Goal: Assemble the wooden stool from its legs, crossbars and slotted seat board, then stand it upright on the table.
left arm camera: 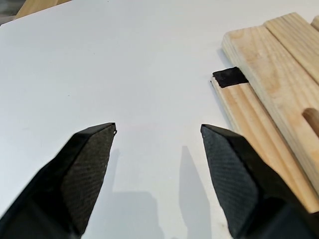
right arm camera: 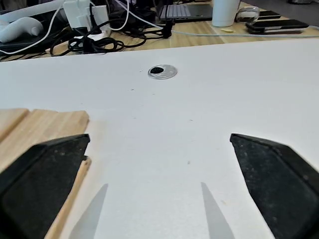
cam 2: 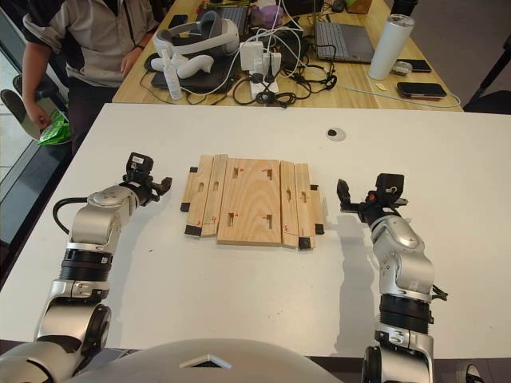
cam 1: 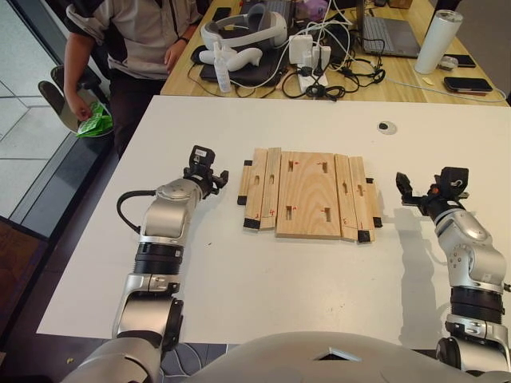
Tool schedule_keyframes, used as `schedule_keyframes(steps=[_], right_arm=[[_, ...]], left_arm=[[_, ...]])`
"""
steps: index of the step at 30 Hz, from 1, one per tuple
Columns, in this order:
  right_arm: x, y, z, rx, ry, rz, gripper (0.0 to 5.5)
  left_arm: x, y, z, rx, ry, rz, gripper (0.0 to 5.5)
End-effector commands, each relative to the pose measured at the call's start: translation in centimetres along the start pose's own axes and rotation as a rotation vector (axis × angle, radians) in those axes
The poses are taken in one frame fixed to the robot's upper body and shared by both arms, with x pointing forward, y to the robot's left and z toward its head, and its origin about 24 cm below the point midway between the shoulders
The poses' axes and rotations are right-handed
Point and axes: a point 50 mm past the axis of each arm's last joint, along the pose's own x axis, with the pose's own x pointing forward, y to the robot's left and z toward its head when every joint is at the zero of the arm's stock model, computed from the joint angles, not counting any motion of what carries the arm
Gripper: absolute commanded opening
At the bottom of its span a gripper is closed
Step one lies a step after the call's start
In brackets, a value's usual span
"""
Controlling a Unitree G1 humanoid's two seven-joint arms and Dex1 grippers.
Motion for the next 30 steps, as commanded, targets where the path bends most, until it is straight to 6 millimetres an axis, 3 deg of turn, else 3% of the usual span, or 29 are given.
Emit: schedule_keyframes(steps=[1, 4, 7, 19, 25, 30], right_arm=[[0.5, -0.9, -1.1, -0.19, 0.119, 0.071, 5.38], [0.7, -1.3, -3.6, -0.258, 0.256, 0.154, 5.38], [1.0, -1.5, -4.3, -0.28, 0.313, 0.232, 5.38], [3.4, 0.8, -1.2, -0.106, 0.245, 0.436, 5.38], [4.1, 2.3, -0.1, -0.13, 0.201, 0.494, 5.38], [4.0, 2.9, -0.4, -0.237, 0.225, 0.54, 5.38]], left_arm=[[-0.1, 0.7, 0.0, 0.003, -0.004, 0.033, 3.2], [-0.1, 0.6, 0.1, 0.001, -0.008, 0.033, 3.2], [-0.1, 0.6, 0.1, 0.001, -0.008, 0.033, 3.2], [-0.1, 1.1, 0.7, 0.008, -0.02, 0.049, 3.2], [-0.2, 1.4, 0.6, 0.009, -0.016, 0.064, 3.2], [-0.2, 1.6, 0.8, 0.019, -0.022, 0.068, 3.2]])
